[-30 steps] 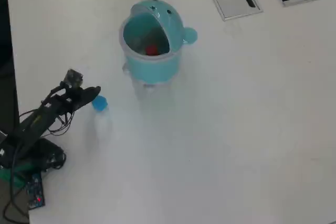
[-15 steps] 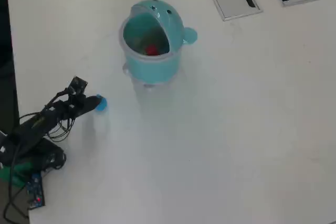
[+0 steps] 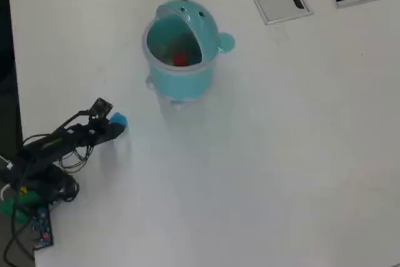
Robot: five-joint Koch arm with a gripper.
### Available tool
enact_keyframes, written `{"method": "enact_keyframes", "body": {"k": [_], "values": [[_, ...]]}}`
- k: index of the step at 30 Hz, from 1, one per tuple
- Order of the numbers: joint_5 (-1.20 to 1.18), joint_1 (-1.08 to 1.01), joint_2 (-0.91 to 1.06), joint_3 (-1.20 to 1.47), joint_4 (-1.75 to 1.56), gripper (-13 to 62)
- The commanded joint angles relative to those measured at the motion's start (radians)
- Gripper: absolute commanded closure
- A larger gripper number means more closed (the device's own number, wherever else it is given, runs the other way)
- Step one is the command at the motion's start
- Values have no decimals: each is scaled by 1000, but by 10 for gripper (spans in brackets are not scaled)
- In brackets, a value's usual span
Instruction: Grasp RGB lego blocks and put them in the bin one by one.
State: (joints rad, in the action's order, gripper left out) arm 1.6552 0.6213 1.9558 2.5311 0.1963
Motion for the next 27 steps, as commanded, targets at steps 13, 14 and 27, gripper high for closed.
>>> {"method": "enact_keyframes", "body": {"k": [13,14,27], "values": [[-63,26,-83,-17,-166,151],[-66,26,-86,-14,-167,151],[-121,41,-175,29,-385,180]]}}
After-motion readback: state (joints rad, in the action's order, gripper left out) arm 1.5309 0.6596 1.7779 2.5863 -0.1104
